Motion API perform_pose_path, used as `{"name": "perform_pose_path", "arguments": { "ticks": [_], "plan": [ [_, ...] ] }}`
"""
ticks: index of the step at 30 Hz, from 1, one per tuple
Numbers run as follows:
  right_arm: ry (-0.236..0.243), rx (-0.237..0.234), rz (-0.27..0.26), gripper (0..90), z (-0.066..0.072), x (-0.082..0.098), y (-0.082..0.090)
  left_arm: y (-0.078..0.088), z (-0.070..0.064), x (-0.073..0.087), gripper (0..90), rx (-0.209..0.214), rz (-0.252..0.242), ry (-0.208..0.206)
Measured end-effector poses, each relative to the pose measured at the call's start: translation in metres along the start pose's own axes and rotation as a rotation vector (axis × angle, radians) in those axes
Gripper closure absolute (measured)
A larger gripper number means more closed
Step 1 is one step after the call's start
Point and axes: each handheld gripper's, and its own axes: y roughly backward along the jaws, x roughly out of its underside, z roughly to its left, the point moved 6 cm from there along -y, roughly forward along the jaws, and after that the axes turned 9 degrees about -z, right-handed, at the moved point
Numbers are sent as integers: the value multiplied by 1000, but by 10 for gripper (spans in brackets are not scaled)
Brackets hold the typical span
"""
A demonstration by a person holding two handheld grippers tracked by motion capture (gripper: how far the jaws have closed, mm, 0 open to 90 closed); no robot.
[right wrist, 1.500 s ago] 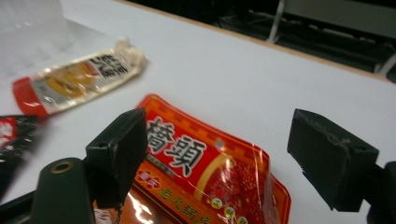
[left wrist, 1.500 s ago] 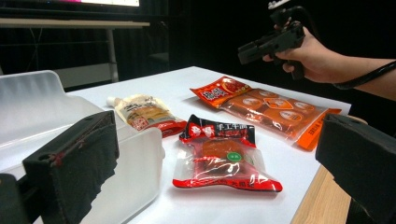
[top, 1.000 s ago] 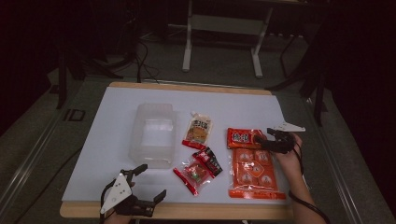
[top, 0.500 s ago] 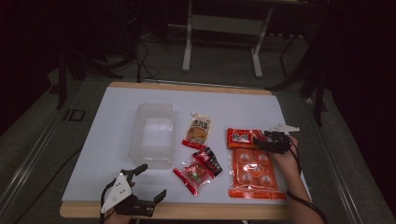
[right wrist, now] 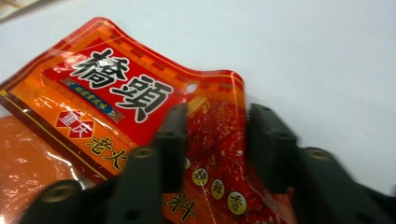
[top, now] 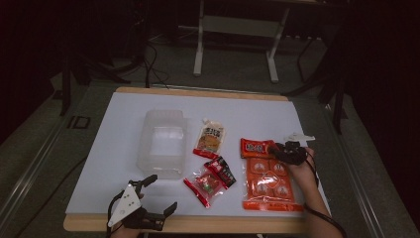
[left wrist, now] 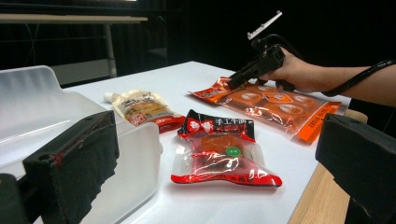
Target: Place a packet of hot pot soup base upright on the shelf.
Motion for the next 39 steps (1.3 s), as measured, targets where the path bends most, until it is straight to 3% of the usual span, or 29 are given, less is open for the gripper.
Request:
{"name": "perform_pose_path", "arguments": {
  "ticks": [3,11,16,19,26,39],
  "plan": [
    [31,16,11,736,2,-1,1,0,0,0,0,-1,2,-1],
    [1,29,62,864,4,-7,2,-1,0,1,0,-1,6,-8],
    [-51,22,45,871,3,-10,6,-1,0,1,0,-2,5,-7],
    [-55,22,30,872,3,-15,12,-1,0,1,0,-3,6,-8],
    [-43,36,20,876,5,-18,16,-1,0,1,0,-4,9,-11],
    [-18,40,-47,876,9,-36,39,-2,-1,2,0,-3,12,-10]
  ]
}}
